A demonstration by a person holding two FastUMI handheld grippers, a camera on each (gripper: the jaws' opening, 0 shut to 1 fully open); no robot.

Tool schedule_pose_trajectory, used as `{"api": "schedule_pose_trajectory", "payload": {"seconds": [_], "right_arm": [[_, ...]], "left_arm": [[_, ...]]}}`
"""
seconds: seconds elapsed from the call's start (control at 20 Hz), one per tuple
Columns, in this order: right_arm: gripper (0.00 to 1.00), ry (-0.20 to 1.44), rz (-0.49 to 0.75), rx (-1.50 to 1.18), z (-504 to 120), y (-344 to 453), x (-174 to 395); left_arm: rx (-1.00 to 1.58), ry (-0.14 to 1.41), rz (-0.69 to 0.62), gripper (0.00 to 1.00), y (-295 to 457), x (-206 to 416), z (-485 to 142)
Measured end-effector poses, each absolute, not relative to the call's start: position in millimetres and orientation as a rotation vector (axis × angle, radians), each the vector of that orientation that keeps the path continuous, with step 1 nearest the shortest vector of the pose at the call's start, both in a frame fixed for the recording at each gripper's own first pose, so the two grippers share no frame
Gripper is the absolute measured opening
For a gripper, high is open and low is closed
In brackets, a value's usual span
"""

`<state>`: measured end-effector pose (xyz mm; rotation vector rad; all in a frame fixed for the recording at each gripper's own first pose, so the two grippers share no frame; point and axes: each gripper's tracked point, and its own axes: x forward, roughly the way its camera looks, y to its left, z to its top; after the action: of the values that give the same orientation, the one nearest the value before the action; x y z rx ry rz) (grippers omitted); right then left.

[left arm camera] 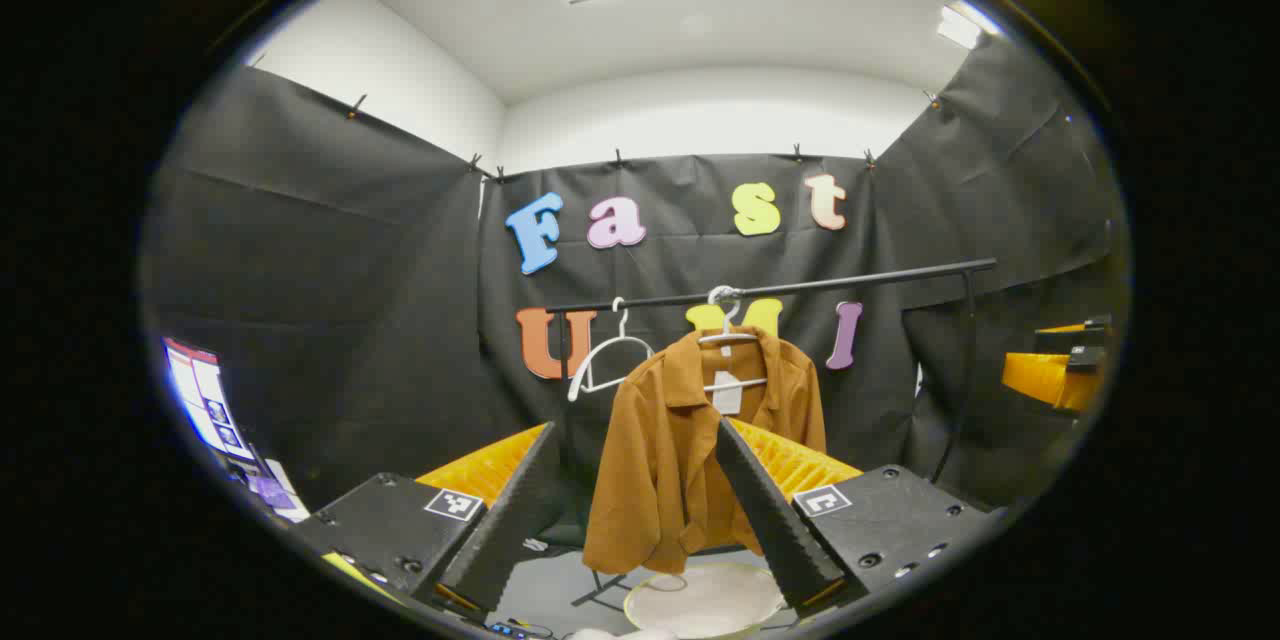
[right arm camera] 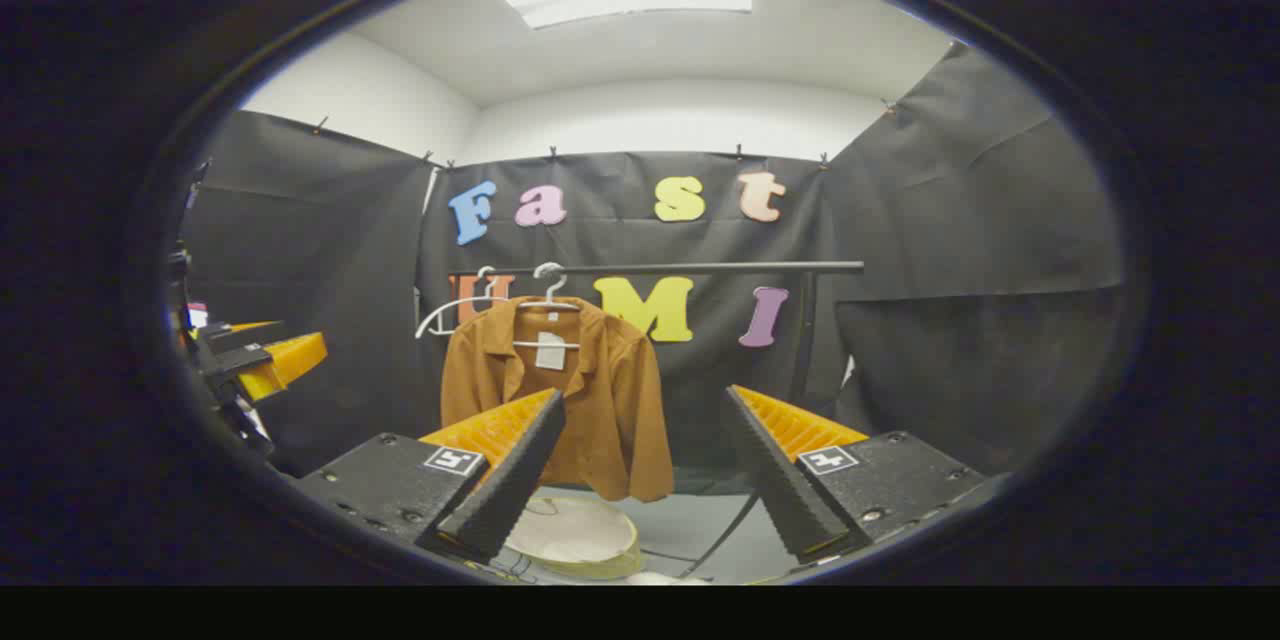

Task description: Grasp the clothes on the hanger with both hands and then place them into the laundry hamper below.

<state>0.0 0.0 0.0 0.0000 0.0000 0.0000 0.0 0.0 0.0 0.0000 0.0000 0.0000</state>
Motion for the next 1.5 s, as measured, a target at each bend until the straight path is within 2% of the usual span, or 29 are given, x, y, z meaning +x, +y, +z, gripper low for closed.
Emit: {"api": "schedule_pose_trajectory", "payload": {"seconds": [0.6,0.7,1.0,1.3,1.5], "right_arm": [[1.00,0.010,-0.006,0.011,1.0,-2.0,-4.6],[0.99,0.016,-0.004,0.013,0.2,-3.2,-6.1],[0.99,0.051,0.043,0.018,-5.1,-1.5,-3.1],[0.99,0.112,0.082,0.000,-40.9,2.4,42.0],[1.00,0.143,0.114,0.016,-61.8,3.8,104.6]], "left_arm": [[-0.011,0.021,-0.008,0.97,10.7,-4.4,1.0],[-0.008,0.026,-0.006,0.99,14.0,-4.3,-0.7],[-0.045,0.019,-0.038,1.00,0.9,-1.4,-10.4],[-0.070,0.003,-0.078,1.00,-24.0,34.4,-31.6],[-0.034,0.035,-0.075,1.00,-40.7,82.9,-58.9]]}}
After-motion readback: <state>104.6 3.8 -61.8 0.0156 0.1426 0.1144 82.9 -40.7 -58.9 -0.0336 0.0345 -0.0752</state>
